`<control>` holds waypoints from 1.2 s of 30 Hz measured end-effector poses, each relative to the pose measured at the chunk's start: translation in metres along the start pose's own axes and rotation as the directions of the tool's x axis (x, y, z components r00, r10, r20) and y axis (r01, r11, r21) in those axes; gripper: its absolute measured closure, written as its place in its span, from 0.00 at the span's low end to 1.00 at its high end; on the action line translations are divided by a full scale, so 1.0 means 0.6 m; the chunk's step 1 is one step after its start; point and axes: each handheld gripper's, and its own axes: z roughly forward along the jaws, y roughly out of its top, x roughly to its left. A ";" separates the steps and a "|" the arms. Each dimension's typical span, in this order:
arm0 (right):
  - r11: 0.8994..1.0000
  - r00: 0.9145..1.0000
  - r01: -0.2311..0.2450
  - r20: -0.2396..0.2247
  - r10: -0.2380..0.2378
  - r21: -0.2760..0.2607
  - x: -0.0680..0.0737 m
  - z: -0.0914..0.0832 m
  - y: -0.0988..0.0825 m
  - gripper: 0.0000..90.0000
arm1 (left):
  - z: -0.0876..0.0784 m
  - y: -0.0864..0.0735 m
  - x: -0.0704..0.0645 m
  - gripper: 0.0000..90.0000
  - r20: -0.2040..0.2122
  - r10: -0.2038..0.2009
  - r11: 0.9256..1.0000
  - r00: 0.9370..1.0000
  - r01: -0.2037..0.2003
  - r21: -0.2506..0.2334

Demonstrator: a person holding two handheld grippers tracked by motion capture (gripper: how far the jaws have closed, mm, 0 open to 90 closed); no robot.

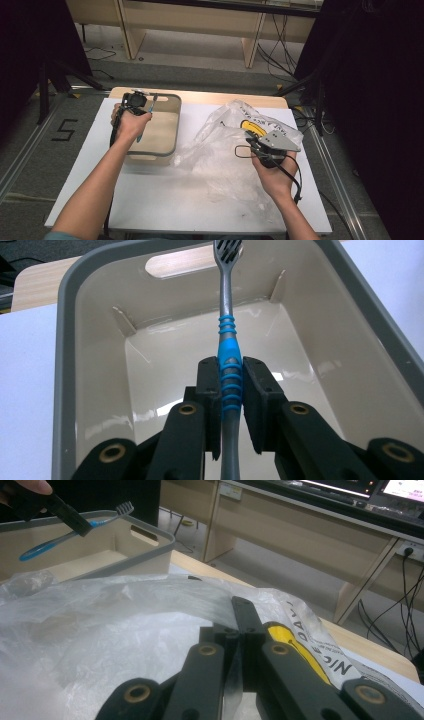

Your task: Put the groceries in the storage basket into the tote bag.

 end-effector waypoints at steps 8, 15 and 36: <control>1.000 1.000 -0.004 0.000 0.004 0.001 0.000 0.000 0.000 1.00 | -0.017 0.000 -0.006 0.87 0.017 0.013 1.000 1.000 -0.012 -0.019; 1.000 1.000 -0.002 0.000 0.002 0.001 0.000 0.000 0.000 1.00 | -0.037 -0.001 -0.018 0.87 0.049 0.027 0.999 0.998 -0.025 -0.041; 1.000 1.000 -0.001 0.001 0.001 0.001 0.001 -0.001 0.000 1.00 | -0.083 -0.009 -0.049 0.87 0.117 0.095 0.993 0.989 -0.087 -0.074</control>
